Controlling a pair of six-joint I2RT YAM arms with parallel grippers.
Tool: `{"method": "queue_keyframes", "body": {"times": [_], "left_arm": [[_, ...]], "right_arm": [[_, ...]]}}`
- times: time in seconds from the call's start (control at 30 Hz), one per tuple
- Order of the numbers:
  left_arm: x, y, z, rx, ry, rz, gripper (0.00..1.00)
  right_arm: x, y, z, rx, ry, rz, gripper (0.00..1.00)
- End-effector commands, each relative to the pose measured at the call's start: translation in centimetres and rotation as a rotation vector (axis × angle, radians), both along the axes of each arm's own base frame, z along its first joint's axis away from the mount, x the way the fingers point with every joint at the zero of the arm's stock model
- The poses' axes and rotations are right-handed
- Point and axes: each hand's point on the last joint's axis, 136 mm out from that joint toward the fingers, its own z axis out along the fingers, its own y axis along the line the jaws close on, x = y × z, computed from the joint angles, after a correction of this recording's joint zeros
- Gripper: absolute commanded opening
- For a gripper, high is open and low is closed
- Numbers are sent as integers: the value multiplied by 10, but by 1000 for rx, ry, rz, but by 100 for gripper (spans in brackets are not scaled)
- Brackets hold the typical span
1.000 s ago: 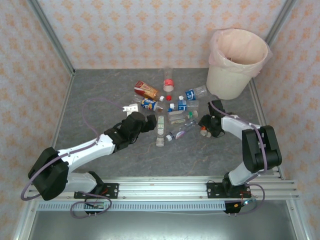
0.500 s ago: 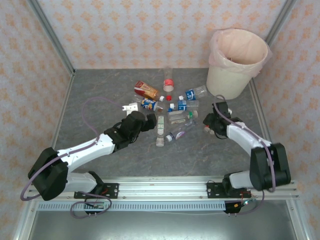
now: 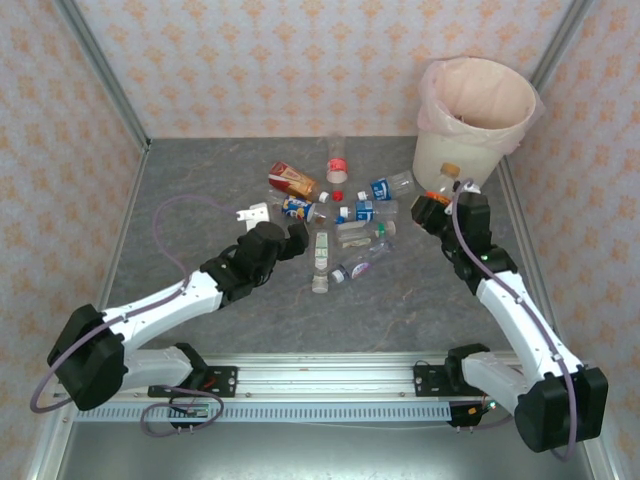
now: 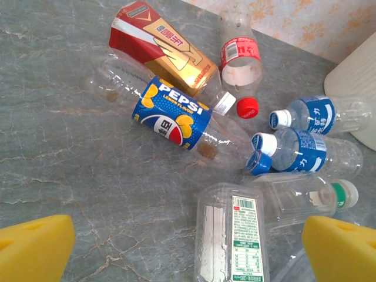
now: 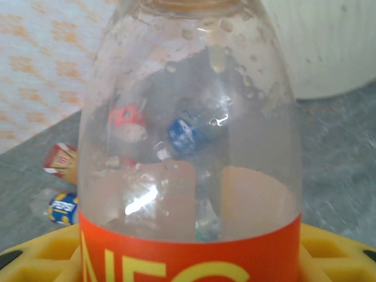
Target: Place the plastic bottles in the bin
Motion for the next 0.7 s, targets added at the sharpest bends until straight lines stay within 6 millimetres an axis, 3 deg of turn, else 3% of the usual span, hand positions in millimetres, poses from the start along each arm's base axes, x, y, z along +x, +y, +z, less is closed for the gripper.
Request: {"method": "queue_keyframes", "body": {"times": [0.0,0.17,0.23,0.4,0.47,0.67], "left_arm": [[-6,18,-5,14,19,65,100],[-15,23,-14,4,37,66,100],[-14,25,-10,14,27,69,100],[-10,18,1,6,4,43,100],[-10,14,-1,-16,8,29,100],[-9,-6,-9,-75,30,-44,100]], "right_arm": [[10,5,74,0,-218,33,51],[17,-24,129,-26,-358,-133,49],[23,-40,147,-39,-385,-224,48],[46,-53,188,-73,-412,-248,49],[57,-57,198,-87,-422,-252,50],[104,-83,197,-190,-364,-282,51]]}}
